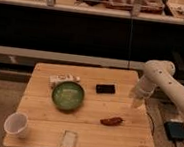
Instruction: Place the pepper on the white sponge
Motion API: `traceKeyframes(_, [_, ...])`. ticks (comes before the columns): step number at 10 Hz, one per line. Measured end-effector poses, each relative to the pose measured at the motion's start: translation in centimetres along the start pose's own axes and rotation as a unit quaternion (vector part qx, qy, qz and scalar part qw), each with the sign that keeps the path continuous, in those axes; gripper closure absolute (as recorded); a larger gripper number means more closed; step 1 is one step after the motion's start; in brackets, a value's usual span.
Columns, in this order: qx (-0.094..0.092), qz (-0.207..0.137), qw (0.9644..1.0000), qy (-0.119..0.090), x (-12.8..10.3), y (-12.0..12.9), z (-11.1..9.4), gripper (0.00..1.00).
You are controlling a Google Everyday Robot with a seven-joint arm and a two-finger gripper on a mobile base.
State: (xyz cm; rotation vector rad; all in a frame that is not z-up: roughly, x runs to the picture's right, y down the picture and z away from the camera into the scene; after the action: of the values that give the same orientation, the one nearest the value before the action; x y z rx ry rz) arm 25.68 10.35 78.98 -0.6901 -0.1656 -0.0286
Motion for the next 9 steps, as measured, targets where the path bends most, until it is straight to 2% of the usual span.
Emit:
traceKeyframes(3, [-0.007, -0.013, 0.9997, -0.017, -1.7, 1.1, 2.0, 0.28])
traceKeyframes(4, [-0.007, -0.013, 0.9997, -0.019, -1.8, 1.2, 2.1, 0.21])
traceKeyframes(9, [-0.007, -0.013, 0.9997, -0.019, -1.8, 1.2, 2.1, 0.2])
